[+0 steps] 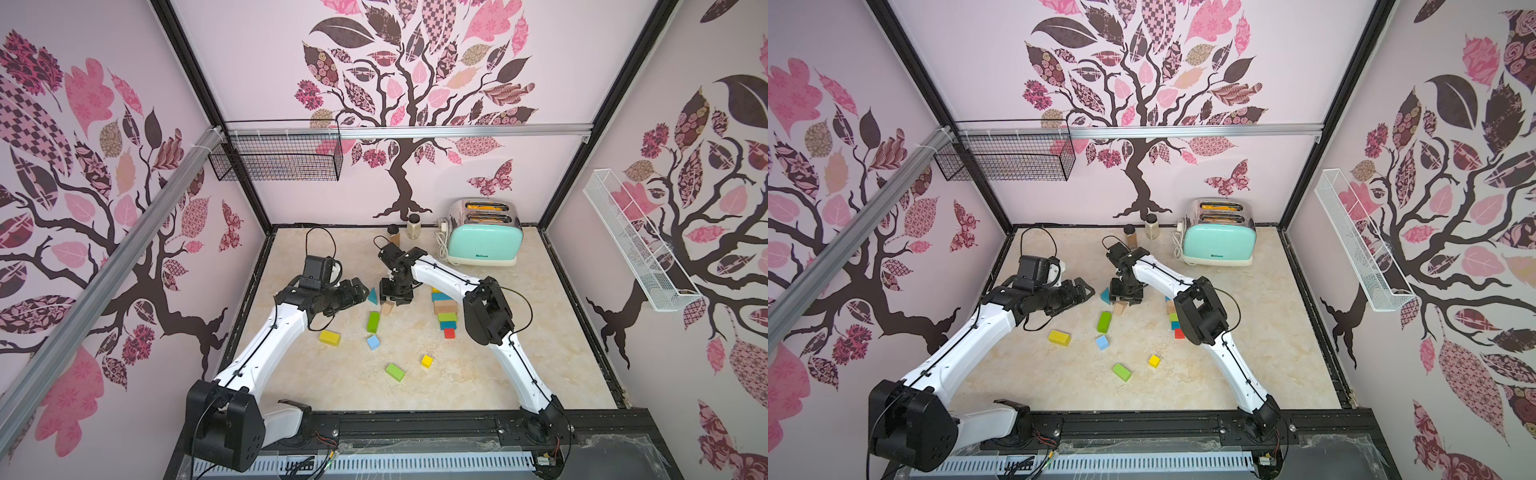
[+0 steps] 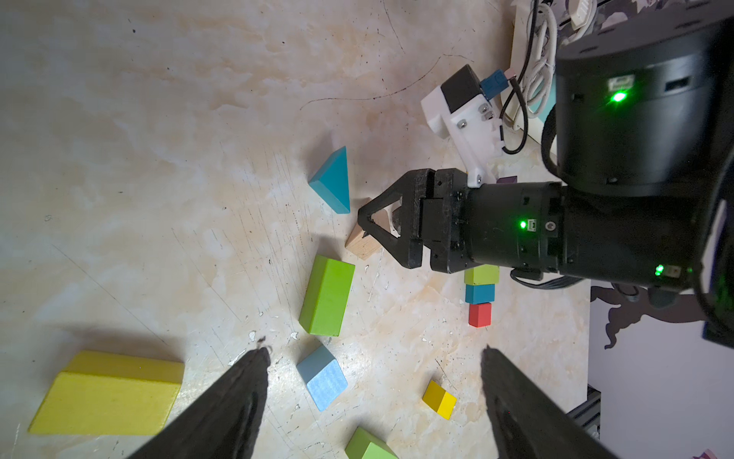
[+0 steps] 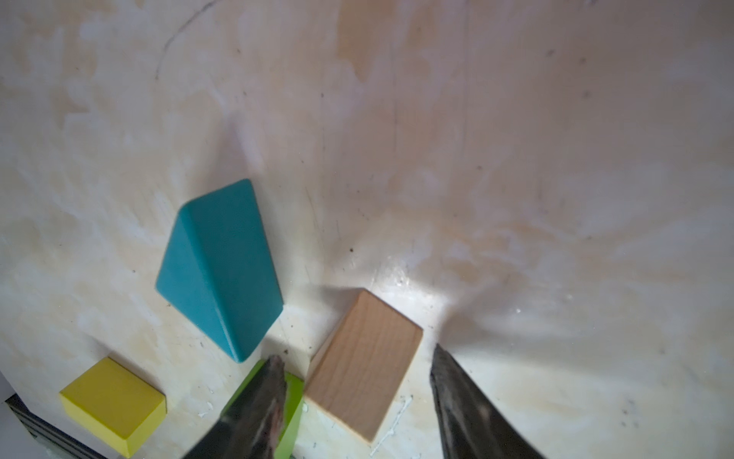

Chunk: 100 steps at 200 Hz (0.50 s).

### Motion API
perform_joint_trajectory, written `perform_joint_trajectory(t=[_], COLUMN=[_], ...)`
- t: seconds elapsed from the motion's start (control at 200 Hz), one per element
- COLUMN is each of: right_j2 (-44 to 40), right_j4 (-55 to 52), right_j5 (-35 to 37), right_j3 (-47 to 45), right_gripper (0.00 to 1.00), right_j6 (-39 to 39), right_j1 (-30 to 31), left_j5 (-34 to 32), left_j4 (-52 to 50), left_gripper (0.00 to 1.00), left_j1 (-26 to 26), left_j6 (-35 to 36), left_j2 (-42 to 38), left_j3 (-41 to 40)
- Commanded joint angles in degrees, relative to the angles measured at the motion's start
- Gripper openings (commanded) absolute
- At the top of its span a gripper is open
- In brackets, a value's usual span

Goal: Assemble a carrot with building blocks
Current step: Pick up the building block from the center of the board.

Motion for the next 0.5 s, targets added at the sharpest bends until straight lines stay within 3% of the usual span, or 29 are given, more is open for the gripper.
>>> perform_joint_trajectory(t=[0.0, 0.19, 0.495], right_j2=[0.11, 0.18, 0.17], right_j4=[-2.36, -3.52, -4.38], right_j5=[0.03, 1.37, 4.17], right_j3=[2.01, 1.70, 2.34], right_gripper=[0.60, 0.51, 0.45], right_j6=[0.41, -0.34, -1.21], right_j1=[0.23, 0.49, 0.55], left_j5=[-0.62, -0.71, -0.71], left_j4=[-0.29, -0.02, 0.11], left_gripper=[0.88, 0.88, 0.88], left_j1=[0.16, 0.29, 0.29], left_j6=[1.14, 1.17, 1.17], left_j2=[-0.71, -0.62, -0.27], left_j3=[-0.49, -0.78, -0.75])
